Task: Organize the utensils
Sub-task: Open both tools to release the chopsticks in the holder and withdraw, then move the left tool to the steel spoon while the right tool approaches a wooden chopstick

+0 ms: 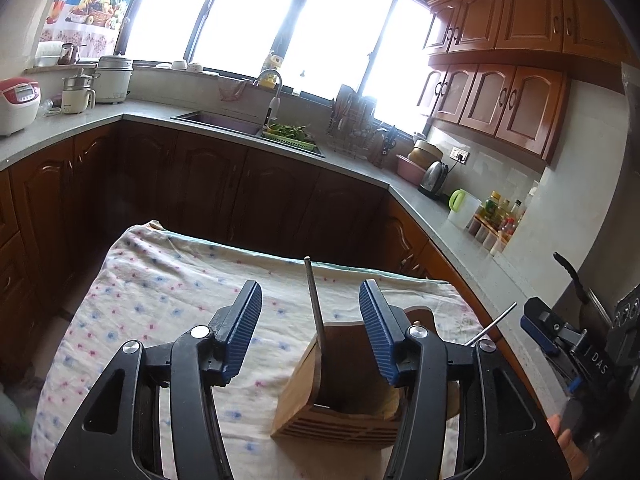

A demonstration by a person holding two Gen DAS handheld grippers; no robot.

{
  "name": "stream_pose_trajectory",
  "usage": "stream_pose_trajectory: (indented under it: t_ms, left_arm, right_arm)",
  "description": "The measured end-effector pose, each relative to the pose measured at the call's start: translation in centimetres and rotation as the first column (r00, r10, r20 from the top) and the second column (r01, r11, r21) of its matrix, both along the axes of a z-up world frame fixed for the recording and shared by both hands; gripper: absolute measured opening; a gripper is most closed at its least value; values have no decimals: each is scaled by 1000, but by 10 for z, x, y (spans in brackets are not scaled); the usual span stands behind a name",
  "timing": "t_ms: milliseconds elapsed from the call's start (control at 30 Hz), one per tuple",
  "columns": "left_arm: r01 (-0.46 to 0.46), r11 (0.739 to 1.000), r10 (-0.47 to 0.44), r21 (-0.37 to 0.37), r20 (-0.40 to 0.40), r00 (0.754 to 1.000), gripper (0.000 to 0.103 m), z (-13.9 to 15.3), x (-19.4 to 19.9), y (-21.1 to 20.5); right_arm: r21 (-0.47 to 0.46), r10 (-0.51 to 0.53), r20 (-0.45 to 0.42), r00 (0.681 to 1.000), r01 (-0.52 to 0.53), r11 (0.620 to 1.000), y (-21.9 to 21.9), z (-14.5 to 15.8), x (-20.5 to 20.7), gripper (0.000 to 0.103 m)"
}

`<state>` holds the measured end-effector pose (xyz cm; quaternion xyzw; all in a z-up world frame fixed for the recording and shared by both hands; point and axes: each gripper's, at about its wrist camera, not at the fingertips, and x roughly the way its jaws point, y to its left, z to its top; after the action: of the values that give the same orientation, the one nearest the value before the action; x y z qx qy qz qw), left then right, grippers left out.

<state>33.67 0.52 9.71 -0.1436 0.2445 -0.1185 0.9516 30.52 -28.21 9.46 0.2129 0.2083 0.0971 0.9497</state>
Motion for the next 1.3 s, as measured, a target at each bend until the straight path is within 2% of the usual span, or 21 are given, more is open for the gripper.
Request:
stream_pose_trajectory:
  t_ms: [67, 133, 233, 633, 967, 1300]
  left_arm:
    - [-5, 1000, 5, 1, -4, 1000, 60, -1, -7, 3]
    - [-13, 1000, 13, -1, -9, 1000, 66, -3, -16, 8]
    - [-28, 1000, 28, 2, -34, 999, 71, -7, -31, 15]
    - [-38, 999, 38, -1, -157, 987, 72, -40, -95, 35]
    - [-35, 999, 34, -1, -255, 966, 72, -74, -150, 41]
    - [-12, 1000, 19, 22, -324, 946, 72, -104, -183, 30]
  right_arm:
    - [10, 8, -3, 1000, -8, 1000, -1, 0, -6, 66]
    - [20, 14, 2, 1000, -14, 1000, -3, 0, -13, 81]
    - [33, 23, 4, 1000, -23, 999, -5, -2, -27, 96]
    - [-9, 41, -70, 997, -41, 999, -12, -14, -93, 100]
    - [-20, 34, -147, 988, -37, 999, -23, -41, -151, 100]
    - [-98, 15, -219, 976, -37, 995, -16, -72, -187, 100]
